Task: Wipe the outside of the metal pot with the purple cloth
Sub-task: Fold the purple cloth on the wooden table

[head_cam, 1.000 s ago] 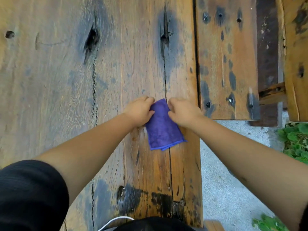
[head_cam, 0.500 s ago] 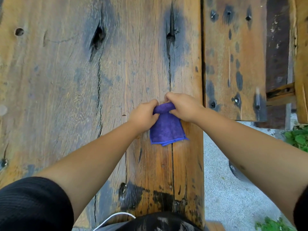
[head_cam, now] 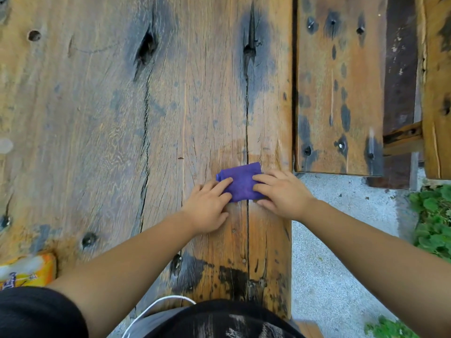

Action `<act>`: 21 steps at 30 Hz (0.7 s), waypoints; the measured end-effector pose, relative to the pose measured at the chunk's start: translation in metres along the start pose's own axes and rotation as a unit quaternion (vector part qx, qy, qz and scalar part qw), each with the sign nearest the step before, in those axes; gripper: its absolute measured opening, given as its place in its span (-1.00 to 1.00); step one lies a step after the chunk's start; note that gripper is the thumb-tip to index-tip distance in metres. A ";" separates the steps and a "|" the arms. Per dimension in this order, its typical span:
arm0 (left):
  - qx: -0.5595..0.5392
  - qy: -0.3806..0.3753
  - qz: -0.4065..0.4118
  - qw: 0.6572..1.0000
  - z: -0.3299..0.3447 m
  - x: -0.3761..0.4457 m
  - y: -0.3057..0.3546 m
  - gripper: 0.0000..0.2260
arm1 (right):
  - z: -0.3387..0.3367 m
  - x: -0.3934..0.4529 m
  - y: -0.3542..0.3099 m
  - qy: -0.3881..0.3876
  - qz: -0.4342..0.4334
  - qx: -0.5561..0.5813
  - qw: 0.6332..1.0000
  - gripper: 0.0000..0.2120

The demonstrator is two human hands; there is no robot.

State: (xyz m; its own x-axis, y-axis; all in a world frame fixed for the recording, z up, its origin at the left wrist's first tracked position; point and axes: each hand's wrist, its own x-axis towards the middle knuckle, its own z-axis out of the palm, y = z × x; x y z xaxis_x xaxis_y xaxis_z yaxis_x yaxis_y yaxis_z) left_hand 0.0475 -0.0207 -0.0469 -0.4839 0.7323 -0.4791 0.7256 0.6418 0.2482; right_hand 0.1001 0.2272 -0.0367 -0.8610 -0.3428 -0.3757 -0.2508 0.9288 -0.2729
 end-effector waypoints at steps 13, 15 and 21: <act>-0.137 0.027 -0.182 0.973 -0.024 0.060 0.009 -0.60 | -0.012 0.052 0.004 -0.063 0.114 0.066 0.989 -0.55; -0.217 0.006 -0.159 0.963 -0.027 0.059 0.004 -0.75 | -0.012 0.048 0.001 -0.047 0.112 0.151 0.981 -0.72; -0.470 0.018 -0.137 0.872 -0.064 0.030 0.002 -0.81 | -0.024 0.005 -0.022 0.058 0.223 0.544 0.807 -0.71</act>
State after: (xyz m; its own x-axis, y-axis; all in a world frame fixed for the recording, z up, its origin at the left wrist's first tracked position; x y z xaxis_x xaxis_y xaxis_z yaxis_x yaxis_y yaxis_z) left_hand 0.0035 0.0173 -0.0070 -0.6029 0.5185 -0.6063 -0.1325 0.6843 0.7170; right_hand 0.0905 0.2081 -0.0115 -0.8095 0.0664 -0.5834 0.5784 0.2611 -0.7729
